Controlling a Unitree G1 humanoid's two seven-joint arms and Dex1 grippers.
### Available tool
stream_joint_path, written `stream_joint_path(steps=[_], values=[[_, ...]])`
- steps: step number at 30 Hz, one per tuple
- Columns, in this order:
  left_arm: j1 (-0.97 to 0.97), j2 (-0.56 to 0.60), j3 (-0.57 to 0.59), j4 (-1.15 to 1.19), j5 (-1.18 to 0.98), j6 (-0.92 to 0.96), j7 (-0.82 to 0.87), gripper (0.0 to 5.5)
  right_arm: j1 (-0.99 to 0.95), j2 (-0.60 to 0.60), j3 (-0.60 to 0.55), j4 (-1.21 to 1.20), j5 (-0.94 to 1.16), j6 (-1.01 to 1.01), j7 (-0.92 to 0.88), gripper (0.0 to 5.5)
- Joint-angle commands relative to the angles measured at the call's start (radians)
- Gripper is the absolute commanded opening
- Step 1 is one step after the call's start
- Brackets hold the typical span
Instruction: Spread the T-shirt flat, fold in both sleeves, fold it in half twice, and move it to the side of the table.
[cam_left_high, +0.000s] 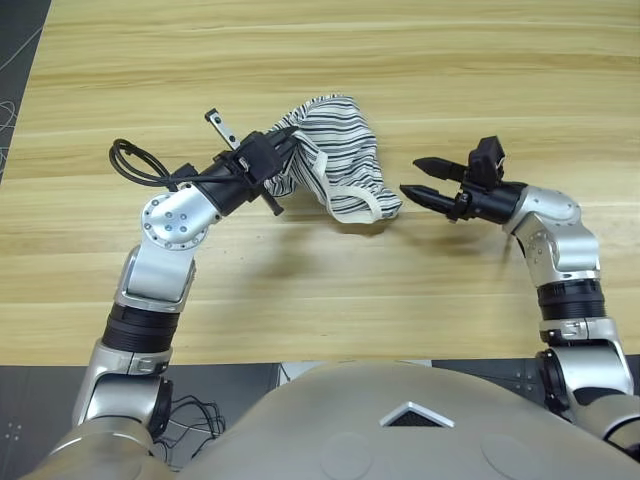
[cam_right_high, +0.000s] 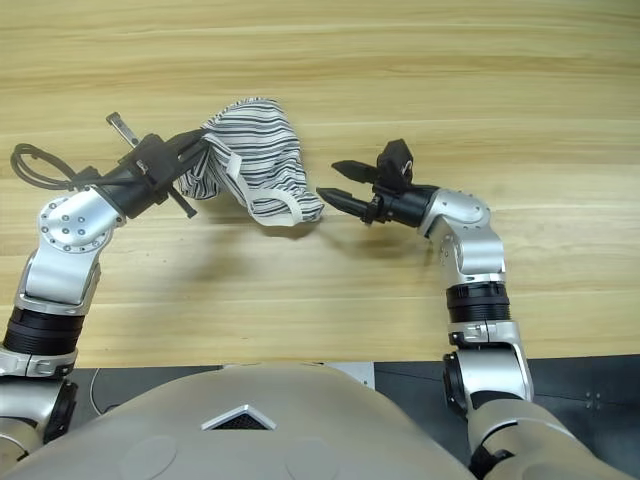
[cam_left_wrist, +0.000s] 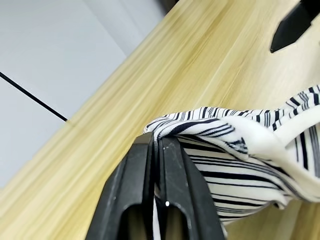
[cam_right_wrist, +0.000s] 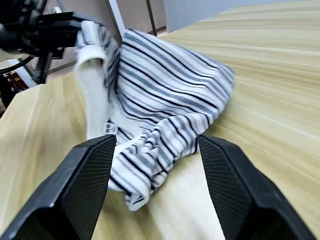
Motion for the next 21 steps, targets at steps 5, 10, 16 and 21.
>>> stream_joint_path(steps=[5,10,16,21], values=[[0.005,0.013,0.117,-0.028,-0.007,0.084,0.012,0.13,0.071,-0.016,0.121,-0.035,-0.159,-0.112,-0.049,3.04],[0.011,0.016,0.163,-0.041,-0.012,0.099,0.007,0.13,0.063,-0.005,0.152,0.002,-0.249,-0.221,-0.114,3.04],[0.028,0.01,0.178,-0.054,-0.011,0.106,0.003,0.13,0.036,0.029,0.151,0.079,-0.272,-0.275,-0.17,3.04],[0.05,0.006,0.184,-0.067,-0.009,0.109,0.001,0.13,0.014,0.075,0.142,0.148,-0.257,-0.313,-0.196,3.04]])
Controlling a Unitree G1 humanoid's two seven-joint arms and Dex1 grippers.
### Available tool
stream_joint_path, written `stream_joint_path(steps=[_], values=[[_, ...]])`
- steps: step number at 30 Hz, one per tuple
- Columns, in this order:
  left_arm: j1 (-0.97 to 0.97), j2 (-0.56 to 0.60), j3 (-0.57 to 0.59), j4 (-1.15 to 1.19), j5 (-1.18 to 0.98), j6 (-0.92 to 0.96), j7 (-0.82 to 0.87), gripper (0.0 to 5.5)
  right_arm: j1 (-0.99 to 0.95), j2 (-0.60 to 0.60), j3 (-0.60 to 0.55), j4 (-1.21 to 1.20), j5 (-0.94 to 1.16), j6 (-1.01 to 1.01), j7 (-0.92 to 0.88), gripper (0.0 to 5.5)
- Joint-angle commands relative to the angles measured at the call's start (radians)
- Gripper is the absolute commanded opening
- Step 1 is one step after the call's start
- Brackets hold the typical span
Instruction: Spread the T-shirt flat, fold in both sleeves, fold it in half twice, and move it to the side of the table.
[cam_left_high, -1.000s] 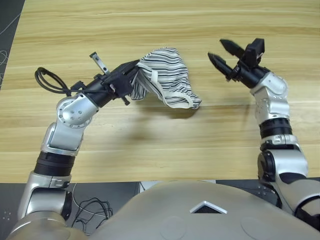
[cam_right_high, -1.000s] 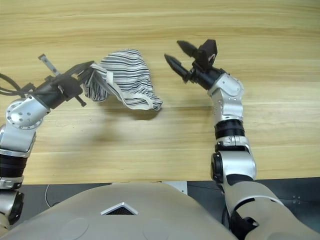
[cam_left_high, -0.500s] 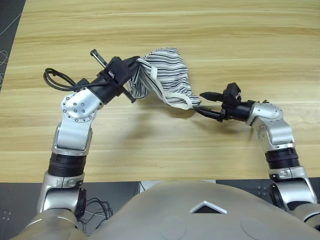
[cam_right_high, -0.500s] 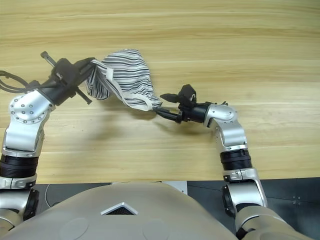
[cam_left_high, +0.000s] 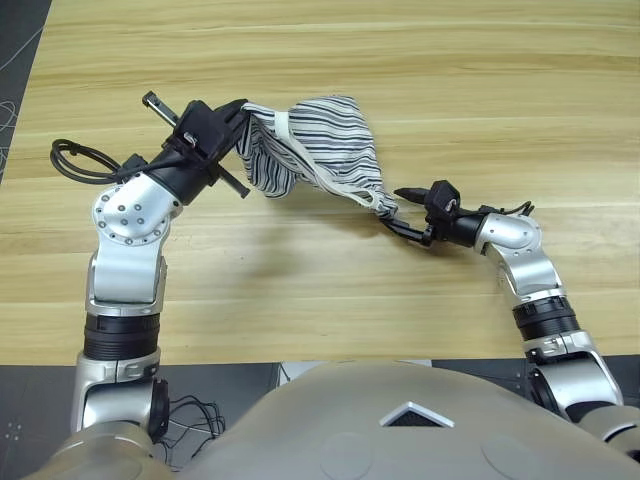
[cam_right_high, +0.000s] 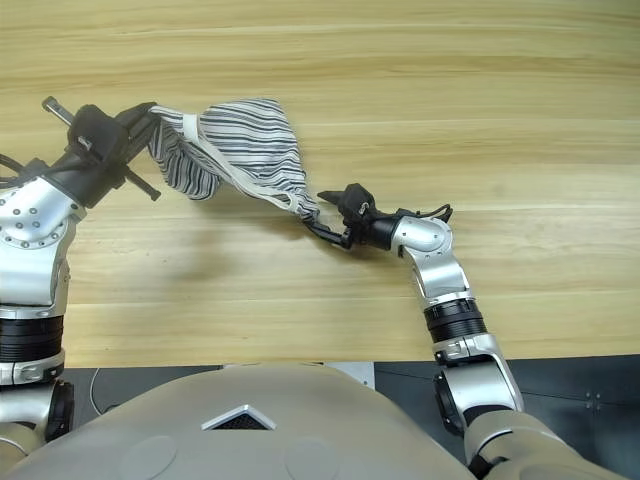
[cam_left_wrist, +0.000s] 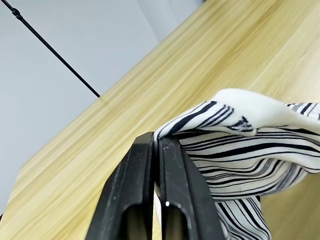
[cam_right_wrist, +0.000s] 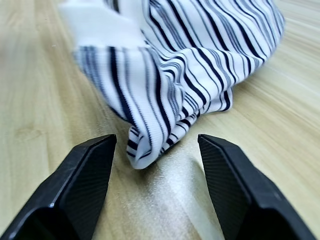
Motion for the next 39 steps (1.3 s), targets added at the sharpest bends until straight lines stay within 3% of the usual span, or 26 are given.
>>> stream_joint_path(steps=[1,4,20,26,30,34,39], values=[[0.01,0.003,0.011,-0.011,0.003,0.008,-0.006,0.13,-0.024,0.04,-0.009,0.036,0.013,-0.02,-0.013,3.04],[0.012,0.002,0.01,-0.01,0.004,0.008,-0.006,0.13,-0.033,0.066,-0.014,0.061,0.021,-0.025,-0.024,3.04],[0.015,0.008,0.022,-0.009,0.015,0.001,-0.001,0.1,-0.039,0.027,-0.045,0.03,0.003,-0.011,-0.049,0.12],[-0.05,0.037,0.069,0.053,0.028,-0.035,0.006,0.1,-0.066,-0.044,-0.073,-0.112,0.032,0.04,-0.003,0.12],[-0.225,0.107,0.081,0.206,0.092,-0.152,0.008,0.1,-0.246,-0.115,-0.1,-0.109,0.003,0.063,0.02,0.12],[-0.432,0.143,-0.011,0.452,0.195,-0.354,-0.027,0.1,-0.534,-0.102,-0.101,0.133,-0.043,0.022,0.003,0.12],[-0.586,0.139,-0.061,0.644,0.203,-0.477,-0.088,0.1,-0.724,-0.059,-0.11,0.431,-0.066,-0.076,-0.008,0.12]])
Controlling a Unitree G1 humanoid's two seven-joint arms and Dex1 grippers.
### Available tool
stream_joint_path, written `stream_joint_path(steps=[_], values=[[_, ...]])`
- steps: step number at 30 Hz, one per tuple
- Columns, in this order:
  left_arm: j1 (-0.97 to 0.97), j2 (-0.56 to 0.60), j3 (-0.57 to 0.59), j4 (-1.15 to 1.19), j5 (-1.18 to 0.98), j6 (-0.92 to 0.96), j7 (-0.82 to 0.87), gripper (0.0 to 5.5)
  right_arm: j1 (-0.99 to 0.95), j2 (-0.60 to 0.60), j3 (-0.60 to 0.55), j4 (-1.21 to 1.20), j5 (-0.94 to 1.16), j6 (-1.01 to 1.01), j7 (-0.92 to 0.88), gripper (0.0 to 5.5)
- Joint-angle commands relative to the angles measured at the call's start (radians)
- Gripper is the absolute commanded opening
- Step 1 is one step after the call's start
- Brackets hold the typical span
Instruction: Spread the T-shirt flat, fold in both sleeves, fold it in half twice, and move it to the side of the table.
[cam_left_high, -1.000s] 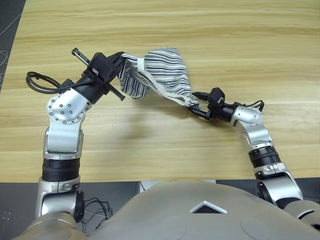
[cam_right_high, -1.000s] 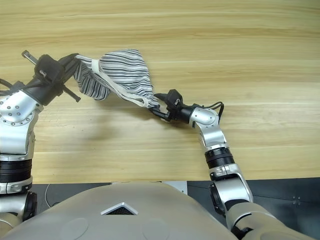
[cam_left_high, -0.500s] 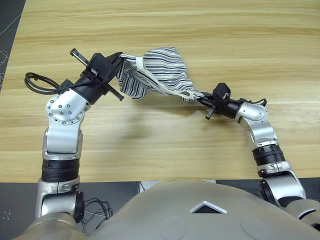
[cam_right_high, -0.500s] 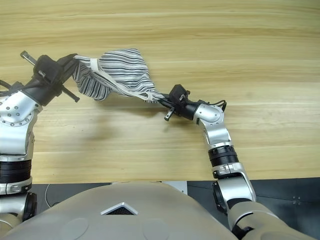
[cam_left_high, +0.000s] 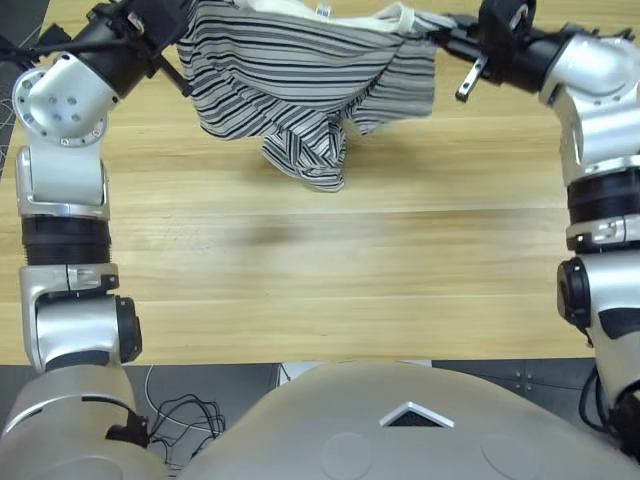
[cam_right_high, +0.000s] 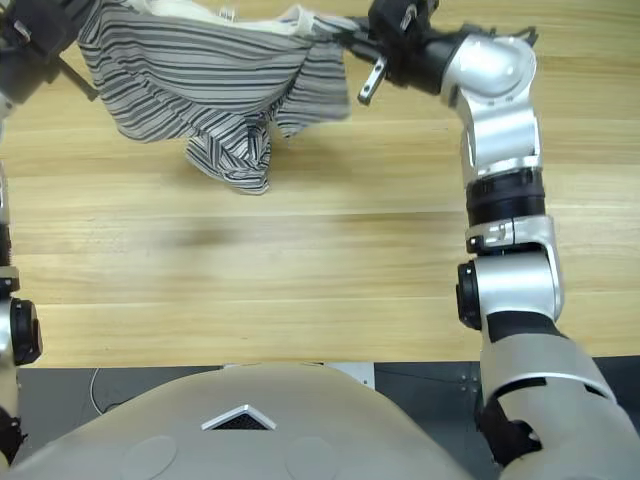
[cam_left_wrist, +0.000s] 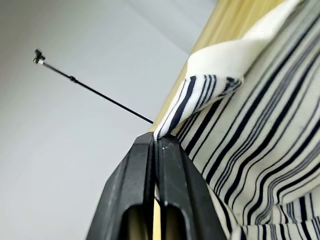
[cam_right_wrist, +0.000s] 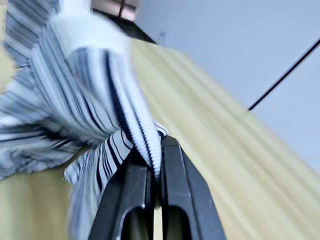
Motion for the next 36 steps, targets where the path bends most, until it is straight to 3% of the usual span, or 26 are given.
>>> stream_joint_path(steps=[1,6,10,19,28,32,36], values=[[-0.105,0.015,-0.029,0.115,-0.003,-0.078,-0.065,0.1,-0.118,0.028,-0.011,0.2,-0.016,-0.065,0.011,0.12],[-0.181,0.057,-0.04,0.224,-0.008,-0.171,-0.154,0.1,-0.246,-0.01,-0.028,0.39,-0.021,-0.111,0.089,0.12],[-0.317,0.048,-0.053,0.387,0.039,-0.166,-0.116,0.1,-0.351,-0.019,-0.028,0.533,-0.084,-0.149,-0.032,0.12],[-0.888,-0.094,-0.193,0.944,0.291,-0.015,0.246,0.1,-0.66,0.066,-0.007,0.775,-0.267,-0.084,-0.541,0.12],[-1.236,-0.149,-0.186,1.041,0.348,0.133,0.556,0.1,-0.929,0.052,-0.089,0.798,-0.317,-0.065,-0.874,0.12],[-1.217,-0.155,-0.175,1.043,0.336,0.062,0.54,0.1,-0.913,0.072,-0.115,0.797,-0.304,-0.124,-0.787,0.12],[-0.974,-0.144,-0.267,1.022,0.386,-0.136,0.368,0.1,-0.738,0.083,-0.135,0.786,-0.254,-0.141,-0.457,0.12]])
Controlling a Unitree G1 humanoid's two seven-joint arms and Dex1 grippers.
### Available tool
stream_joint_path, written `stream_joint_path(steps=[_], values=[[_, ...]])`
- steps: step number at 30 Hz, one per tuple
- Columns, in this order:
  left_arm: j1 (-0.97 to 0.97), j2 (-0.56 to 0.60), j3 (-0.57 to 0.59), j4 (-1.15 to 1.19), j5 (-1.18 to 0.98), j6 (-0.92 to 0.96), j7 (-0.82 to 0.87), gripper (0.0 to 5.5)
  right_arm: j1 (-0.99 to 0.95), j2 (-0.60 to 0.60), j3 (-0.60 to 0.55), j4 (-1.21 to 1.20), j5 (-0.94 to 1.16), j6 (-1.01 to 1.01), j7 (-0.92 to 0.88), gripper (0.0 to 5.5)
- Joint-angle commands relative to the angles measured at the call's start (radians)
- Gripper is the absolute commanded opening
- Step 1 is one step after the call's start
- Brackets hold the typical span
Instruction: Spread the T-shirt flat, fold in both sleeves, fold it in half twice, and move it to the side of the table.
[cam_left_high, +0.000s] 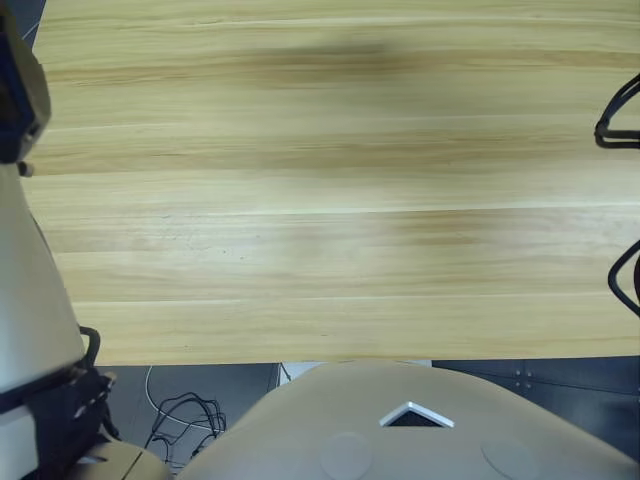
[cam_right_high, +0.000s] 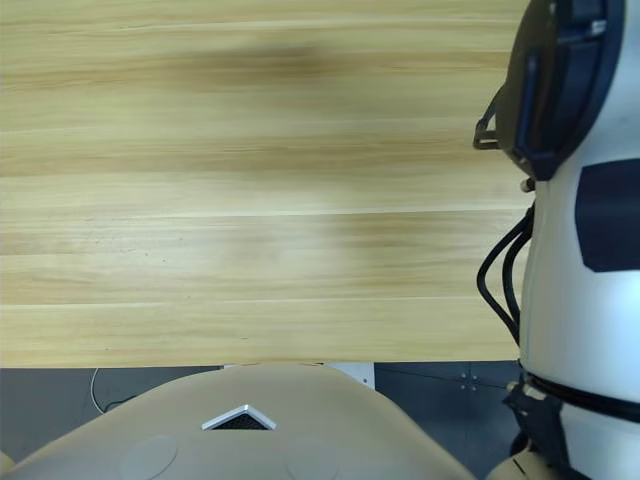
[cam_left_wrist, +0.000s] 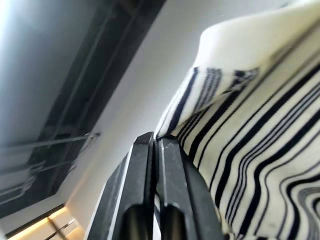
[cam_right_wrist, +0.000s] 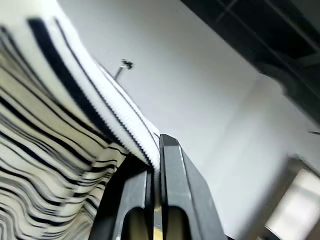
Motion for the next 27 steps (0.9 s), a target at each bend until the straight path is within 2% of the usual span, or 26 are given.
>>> stream_joint_path(steps=[1,2,4,6,7,8,10,16,22,27], values=[[0.299,0.042,-0.077,-0.033,0.028,-0.233,-0.198,0.1,0.22,-0.006,-0.03,-0.021,0.072,-0.014,0.369,0.12],[0.388,0.073,-0.082,-0.065,0.008,-0.325,-0.266,0.1,0.286,-0.022,-0.046,-0.043,0.108,-0.016,0.493,0.12],[0.631,0.183,-0.07,-0.235,-0.145,-0.53,-0.511,0.1,0.462,-0.063,-0.083,-0.161,0.22,-0.013,0.78,0.12],[0.932,0.367,-0.051,-0.592,-0.403,-0.541,-0.749,0.1,0.705,-0.107,-0.102,-0.445,0.368,0.104,1.009,0.12],[1.051,0.455,-0.026,-0.748,-0.494,-0.513,-0.806,0.1,0.818,-0.125,-0.108,-0.592,0.431,0.172,1.072,0.12],[1.136,0.531,0.017,-0.884,-0.566,-0.468,-0.838,0.1,0.919,-0.142,-0.111,-0.726,0.477,0.219,1.101,0.12],[1.2,0.606,0.1,-1.043,-0.637,-0.381,-0.864,0.1,1.026,-0.158,-0.126,-0.881,0.531,0.28,1.099,0.12],[1.327,0.661,0.212,-1.281,-0.679,-0.224,-0.884,0.1,1.161,-0.209,-0.137,-1.146,0.594,0.397,1.087,0.12],[1.638,0.679,0.192,-1.493,-0.605,-0.133,-0.939,0.1,1.328,-0.308,-0.059,-1.369,0.585,0.422,1.144,0.12],[2.02,0.758,0.201,-1.632,-0.526,-0.091,-1.02,0.1,1.383,-0.41,-0.035,-1.531,0.626,0.443,1.226,0.12]])
